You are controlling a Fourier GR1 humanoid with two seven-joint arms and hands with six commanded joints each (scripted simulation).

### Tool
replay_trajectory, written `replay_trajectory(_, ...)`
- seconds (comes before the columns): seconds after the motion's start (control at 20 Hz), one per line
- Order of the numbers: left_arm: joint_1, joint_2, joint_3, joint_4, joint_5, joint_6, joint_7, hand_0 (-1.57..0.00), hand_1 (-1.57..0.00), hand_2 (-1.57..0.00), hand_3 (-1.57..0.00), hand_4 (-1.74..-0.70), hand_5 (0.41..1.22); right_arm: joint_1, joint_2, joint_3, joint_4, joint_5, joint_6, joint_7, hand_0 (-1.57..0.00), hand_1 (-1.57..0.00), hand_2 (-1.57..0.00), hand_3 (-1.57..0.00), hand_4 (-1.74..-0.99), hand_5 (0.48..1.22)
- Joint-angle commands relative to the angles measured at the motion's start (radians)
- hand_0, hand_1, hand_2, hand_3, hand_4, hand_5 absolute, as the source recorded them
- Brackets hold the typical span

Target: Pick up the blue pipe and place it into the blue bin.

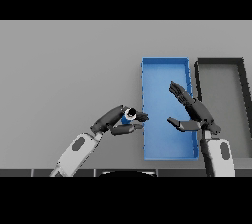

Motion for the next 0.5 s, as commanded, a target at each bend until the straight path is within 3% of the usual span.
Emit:
replay_trajectory(0.0,0.006,0.001,-0.001,-0.007,0.002,-0.006,-0.004,-1.57,-1.57,-1.57,-1.44,-1.73,1.221,-0.018,-0.015,0.020,-0.023,-0.040,0.031,0.040,0.00,0.00,0.00,0.00,-1.313,0.517)
replay_trajectory(0.05,0.009,0.001,-0.001,-0.014,-0.007,-0.001,-0.007,-1.57,-1.57,-1.57,-1.44,-1.73,1.221,-0.055,-0.031,0.034,-0.038,-0.082,0.047,0.091,0.00,0.00,0.00,0.00,-1.326,0.507)
replay_trajectory(0.2,0.006,-0.006,-0.001,-0.005,-0.025,-0.007,-0.001,-1.57,-1.57,-1.57,-1.44,-1.73,1.221,-0.131,-0.081,0.080,-0.103,-0.159,0.115,0.145,0.00,0.00,0.00,0.00,-1.337,0.504)
replay_trajectory(0.45,0.011,-0.012,0.007,-0.020,-0.030,-0.019,0.020,-1.57,-1.57,-1.57,-1.44,-1.73,1.221,-0.258,-0.089,0.163,-0.149,-0.191,0.133,0.247,0.00,0.00,0.00,0.00,-1.326,0.485)
